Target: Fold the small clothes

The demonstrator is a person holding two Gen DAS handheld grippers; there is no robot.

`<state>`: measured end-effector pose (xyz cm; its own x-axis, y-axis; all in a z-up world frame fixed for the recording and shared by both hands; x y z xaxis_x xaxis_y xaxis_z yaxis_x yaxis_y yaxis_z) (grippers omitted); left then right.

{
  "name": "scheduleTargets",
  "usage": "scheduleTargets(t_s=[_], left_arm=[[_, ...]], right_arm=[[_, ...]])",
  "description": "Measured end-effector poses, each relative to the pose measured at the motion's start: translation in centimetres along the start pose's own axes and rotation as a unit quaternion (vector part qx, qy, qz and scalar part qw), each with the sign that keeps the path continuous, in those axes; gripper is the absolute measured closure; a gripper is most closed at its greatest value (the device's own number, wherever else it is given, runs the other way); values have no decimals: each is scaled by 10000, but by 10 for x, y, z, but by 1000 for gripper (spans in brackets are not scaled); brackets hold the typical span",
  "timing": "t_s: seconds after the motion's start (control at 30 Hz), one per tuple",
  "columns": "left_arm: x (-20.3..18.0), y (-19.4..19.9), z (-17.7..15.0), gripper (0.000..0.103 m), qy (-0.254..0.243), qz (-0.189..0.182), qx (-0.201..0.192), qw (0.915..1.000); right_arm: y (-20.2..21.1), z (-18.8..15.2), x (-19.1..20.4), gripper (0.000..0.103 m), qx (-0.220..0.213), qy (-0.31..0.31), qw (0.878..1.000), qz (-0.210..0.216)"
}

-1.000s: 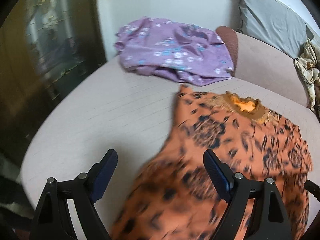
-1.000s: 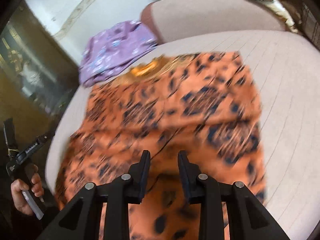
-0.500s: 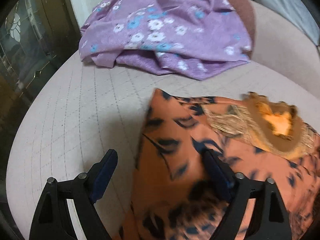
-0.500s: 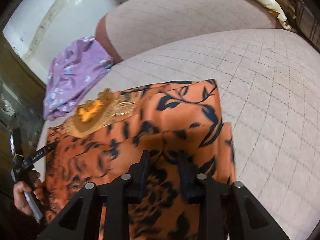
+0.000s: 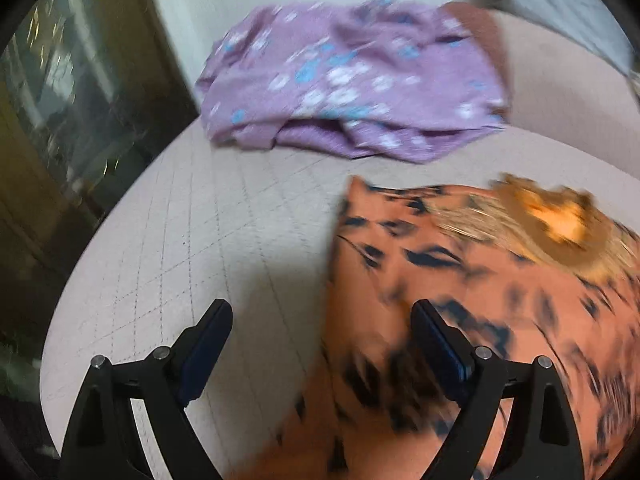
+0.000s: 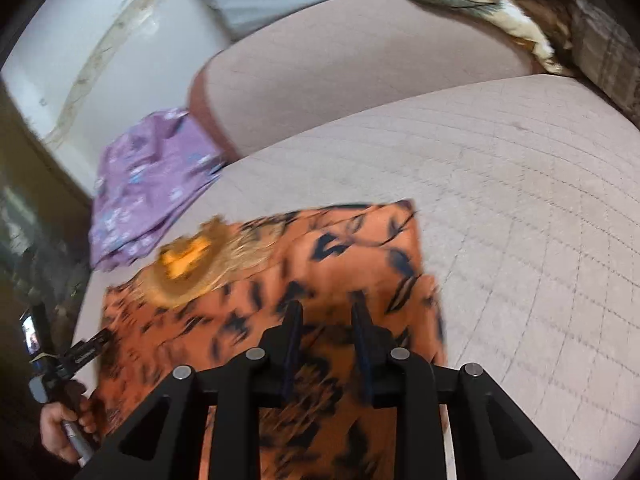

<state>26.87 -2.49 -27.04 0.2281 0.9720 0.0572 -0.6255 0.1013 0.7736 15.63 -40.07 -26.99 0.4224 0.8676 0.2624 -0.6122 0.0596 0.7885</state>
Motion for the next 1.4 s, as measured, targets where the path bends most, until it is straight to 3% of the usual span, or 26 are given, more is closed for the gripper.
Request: scheduleTargets(t_s=[0.1, 0.17, 0.2, 0.3, 0.53, 0.57, 0.63, 0.67, 0.7, 0.83, 1.4], left_arm=[[-21, 15, -17, 12, -493, -42, 3, 9988], [-28, 3, -31, 11, -767, 18, 437, 9961], [-28, 1, -34, 11, -796, -15, 440, 9959], [-25, 17, -31, 12, -822, -76, 348, 9960], [-29, 100, -25, 12, -1369, -107, -751, 9877], [-28, 113, -27, 12, -1348, -166, -835, 9872], [-26, 127, -29, 12, -1311, -208, -906, 9870], [-24, 136, -32, 12, -1292, -189, -934, 9870], [-23, 141, -34, 12, -1274, -177, -945, 9872], [-13, 164, -42, 12, -1179, -160, -1005, 9878], [4, 210, -67, 12, -990, -178, -1120, 9886]], right_arm=[[1, -20, 13, 75, 308, 350, 9989, -85], [-12, -37, 13, 74, 723, 456, 9960, -261], [-19, -49, 10, 74, 960, 445, 9937, -359], [-10, -54, 11, 74, 859, 421, 9946, -407], [40, -61, 16, 74, 448, 321, 9983, 189], [47, -62, 18, 72, 396, 293, 9983, 303], [65, -67, 20, 51, 244, 249, 9984, 454], [72, -67, 17, 30, 154, 227, 9984, 491], [81, -68, 17, 28, -2, 200, 9983, 544], [104, -77, 15, 28, -224, 262, 9977, 576], [147, -165, -24, 28, 22, 177, 9981, 594]])
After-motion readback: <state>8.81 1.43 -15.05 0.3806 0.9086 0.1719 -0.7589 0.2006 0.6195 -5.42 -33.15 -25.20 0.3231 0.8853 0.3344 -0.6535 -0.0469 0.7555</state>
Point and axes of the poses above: each gripper's, at about its wrist camera, not at the fingertips, and y roughly against the way its jaws point, x to its left, z to its top, the point moved 8 cm from there along -y, roughly the way its jaws point, and after that the axes turned 11 degrees about -z, right-handed, at the moved point
